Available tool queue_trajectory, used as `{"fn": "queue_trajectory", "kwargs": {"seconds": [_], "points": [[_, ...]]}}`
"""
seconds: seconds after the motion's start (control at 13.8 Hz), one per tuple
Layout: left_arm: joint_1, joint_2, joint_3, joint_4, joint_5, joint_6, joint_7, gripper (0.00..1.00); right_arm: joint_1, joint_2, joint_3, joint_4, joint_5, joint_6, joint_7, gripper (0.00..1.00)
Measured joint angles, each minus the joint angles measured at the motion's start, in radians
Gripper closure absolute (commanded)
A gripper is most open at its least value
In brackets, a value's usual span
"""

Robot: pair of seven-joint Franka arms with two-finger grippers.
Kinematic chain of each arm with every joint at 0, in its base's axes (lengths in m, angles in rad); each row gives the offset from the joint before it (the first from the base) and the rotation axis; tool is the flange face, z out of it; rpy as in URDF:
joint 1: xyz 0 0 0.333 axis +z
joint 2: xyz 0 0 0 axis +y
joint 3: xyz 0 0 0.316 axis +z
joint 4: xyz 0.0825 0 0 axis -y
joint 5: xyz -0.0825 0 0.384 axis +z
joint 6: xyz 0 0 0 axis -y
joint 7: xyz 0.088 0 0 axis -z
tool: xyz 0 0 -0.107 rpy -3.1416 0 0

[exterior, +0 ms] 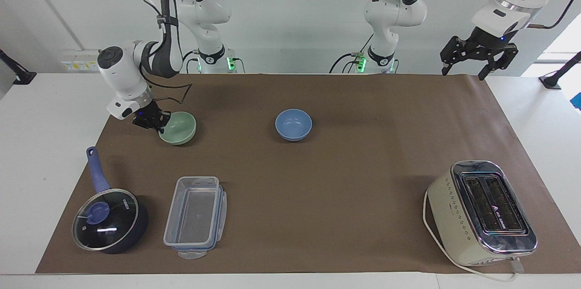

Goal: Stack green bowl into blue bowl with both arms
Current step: 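Grasp the green bowl rim with the right gripper and lift it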

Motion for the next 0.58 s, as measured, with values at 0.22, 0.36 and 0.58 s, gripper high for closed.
{"fn": "queue_trajectory", "kwargs": {"seconds": [0.22,0.36,0.58], "points": [[0.003,-0.004,-0.002,0.000,0.000,-0.003,0.000,0.00,0.019,-0.022,0.015,0.110,0.056,-0.139,-0.001,1.00],[0.005,-0.004,-0.002,0.000,0.000,-0.003,0.000,0.00,0.071,-0.029,0.020,0.177,0.087,-0.194,0.053,1.00],[0.005,-0.004,-0.002,0.000,0.000,-0.004,0.000,0.00,0.178,-0.024,0.025,0.232,0.092,-0.207,0.210,1.00]]}}
